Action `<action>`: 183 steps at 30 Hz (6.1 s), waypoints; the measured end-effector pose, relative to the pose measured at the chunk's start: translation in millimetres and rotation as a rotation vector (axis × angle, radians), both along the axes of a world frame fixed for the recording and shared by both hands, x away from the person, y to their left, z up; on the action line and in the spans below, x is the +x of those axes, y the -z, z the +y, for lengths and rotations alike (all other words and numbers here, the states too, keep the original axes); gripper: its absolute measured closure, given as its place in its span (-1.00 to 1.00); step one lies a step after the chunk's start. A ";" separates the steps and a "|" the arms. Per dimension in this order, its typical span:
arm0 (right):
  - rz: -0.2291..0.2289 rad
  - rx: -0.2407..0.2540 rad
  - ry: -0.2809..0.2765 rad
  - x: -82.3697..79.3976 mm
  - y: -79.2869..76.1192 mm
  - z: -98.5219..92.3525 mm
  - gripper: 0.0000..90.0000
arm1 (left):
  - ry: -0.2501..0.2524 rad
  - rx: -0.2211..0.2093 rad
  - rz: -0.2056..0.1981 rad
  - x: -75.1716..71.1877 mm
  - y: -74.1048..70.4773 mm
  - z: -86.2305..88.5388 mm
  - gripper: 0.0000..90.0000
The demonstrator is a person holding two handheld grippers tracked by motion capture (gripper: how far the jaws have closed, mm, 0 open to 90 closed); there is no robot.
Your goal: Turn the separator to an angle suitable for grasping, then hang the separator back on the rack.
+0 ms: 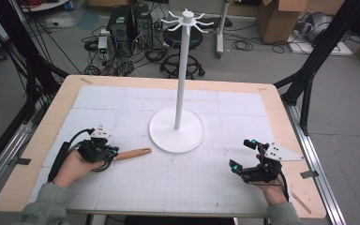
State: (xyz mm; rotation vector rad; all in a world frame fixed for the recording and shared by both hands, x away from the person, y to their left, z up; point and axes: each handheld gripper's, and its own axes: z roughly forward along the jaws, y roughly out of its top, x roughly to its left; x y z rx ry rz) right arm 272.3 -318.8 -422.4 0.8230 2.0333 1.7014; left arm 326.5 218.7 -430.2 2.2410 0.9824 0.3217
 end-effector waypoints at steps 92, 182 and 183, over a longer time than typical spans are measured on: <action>0.000 -0.003 -0.008 -1.3 0.0 1.8 -0.99 | 0.366 -0.179 -0.274 -26.0 -42.1 -12.6 -0.47; 0.029 -0.019 -0.047 -2.6 3.8 9.2 -0.99 | 0.496 0.259 0.123 16.6 -15.7 -20.4 0.27; 0.029 -0.020 -0.047 -2.6 3.9 9.2 -0.99 | 0.495 0.256 0.125 16.7 -15.7 -20.1 0.29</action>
